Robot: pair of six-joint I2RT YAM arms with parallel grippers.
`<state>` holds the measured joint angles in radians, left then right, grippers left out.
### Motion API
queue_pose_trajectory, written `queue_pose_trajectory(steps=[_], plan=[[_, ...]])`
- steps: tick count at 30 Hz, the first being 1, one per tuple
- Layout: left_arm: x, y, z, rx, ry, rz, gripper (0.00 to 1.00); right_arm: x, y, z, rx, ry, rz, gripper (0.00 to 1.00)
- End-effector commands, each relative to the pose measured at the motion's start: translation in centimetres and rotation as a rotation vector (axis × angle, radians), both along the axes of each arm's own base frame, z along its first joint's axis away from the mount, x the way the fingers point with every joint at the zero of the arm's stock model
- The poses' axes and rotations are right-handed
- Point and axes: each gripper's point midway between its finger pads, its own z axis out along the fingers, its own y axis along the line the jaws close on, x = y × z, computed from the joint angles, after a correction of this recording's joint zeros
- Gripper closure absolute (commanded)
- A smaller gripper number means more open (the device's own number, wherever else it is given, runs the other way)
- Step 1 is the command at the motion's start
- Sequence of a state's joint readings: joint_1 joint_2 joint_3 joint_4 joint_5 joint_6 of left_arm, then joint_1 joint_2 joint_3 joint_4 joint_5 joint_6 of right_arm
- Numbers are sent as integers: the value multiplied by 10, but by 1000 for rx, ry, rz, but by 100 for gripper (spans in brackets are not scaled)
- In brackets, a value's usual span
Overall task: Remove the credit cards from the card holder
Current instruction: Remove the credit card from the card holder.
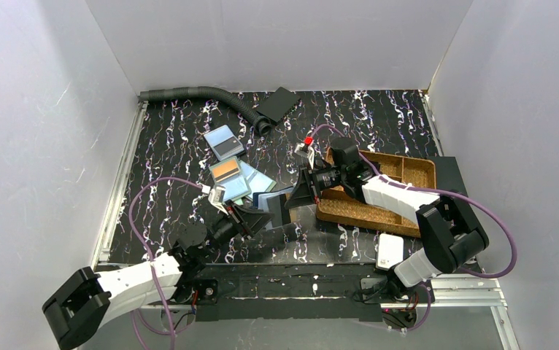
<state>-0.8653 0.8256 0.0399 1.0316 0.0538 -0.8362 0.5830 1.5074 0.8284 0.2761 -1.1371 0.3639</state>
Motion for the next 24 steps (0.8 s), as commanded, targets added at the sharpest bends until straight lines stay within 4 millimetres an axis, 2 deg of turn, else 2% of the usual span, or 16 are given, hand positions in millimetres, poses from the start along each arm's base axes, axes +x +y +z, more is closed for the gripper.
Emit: queue_pose_trajectory(steps=[1,6,10,17,21,24], plan=[[4,6,12,-40,-28,38,81,6,1,6,22,-41,7,99],[5,9,7,-36,-15,48,100,6,0,5,22,-50,7,99],[13,19,4,-53,2,114,100,8,-5,2,17,-81,4,99],[18,40,-23,-31,58,211,100,12,-14,-3,4,-154,-1,99],[21,52,-51,13,135,269,100,16,-19,-1,-2,-178,-9,99],[22,59,-78,75,226,311,100,22,-23,1,-2,-199,-24,99]])
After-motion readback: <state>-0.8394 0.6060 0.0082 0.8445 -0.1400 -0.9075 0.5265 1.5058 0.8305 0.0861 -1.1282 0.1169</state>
